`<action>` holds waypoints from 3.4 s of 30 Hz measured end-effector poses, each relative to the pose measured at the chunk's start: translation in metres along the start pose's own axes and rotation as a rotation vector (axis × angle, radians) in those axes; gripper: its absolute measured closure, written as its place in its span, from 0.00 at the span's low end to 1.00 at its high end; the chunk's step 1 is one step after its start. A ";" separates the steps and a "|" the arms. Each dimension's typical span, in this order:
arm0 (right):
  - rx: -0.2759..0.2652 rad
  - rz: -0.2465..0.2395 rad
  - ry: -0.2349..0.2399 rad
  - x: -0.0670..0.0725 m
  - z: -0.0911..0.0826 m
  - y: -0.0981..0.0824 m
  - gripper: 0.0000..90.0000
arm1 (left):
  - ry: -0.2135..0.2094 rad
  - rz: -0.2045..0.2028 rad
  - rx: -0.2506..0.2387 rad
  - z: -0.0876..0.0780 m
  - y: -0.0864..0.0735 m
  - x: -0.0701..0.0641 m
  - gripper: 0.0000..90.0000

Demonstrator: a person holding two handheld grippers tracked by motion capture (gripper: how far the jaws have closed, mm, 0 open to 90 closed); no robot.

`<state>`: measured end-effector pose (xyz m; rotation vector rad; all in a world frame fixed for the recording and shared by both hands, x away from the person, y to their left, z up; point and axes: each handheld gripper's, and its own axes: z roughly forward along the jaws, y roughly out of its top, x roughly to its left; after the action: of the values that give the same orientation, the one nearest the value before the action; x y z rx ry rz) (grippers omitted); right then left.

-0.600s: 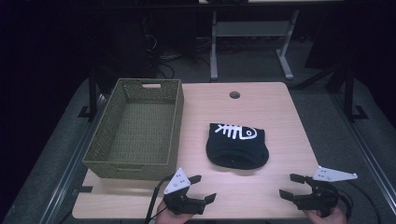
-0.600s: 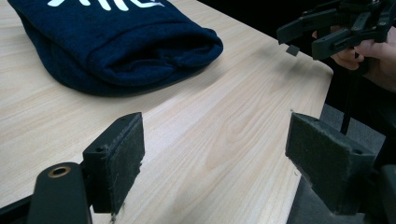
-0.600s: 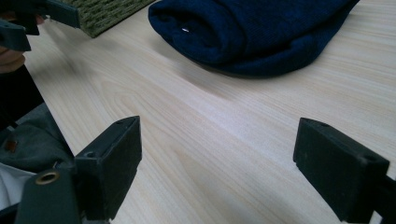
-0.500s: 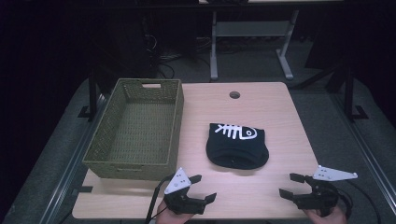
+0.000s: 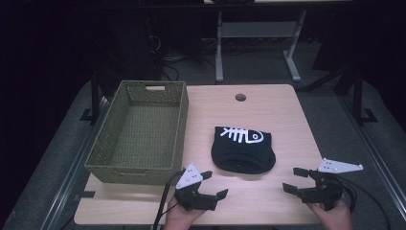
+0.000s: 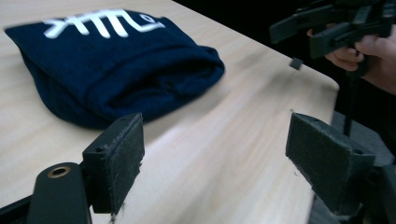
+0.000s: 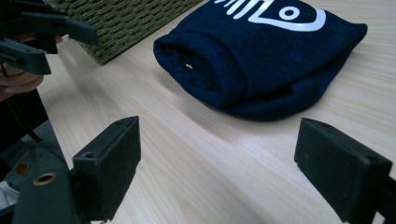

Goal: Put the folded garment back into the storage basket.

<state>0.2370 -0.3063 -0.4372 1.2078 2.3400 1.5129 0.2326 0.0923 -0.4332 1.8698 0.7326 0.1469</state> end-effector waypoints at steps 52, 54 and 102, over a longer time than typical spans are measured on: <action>0.133 0.121 -0.048 -0.063 0.064 0.069 0.16 | 0.186 -0.217 0.064 0.083 0.044 0.081 0.24; 0.137 0.126 -0.046 -0.065 0.067 0.070 0.16 | 0.189 -0.237 0.059 0.085 0.044 0.083 0.24; 0.236 0.225 -0.097 -0.080 0.116 0.063 0.63 | 0.213 -0.362 0.136 0.110 0.035 0.109 0.48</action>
<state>0.3815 -0.2635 -0.4691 1.6092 2.4392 1.2254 0.3813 0.0550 -0.4745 1.8320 1.2415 0.0655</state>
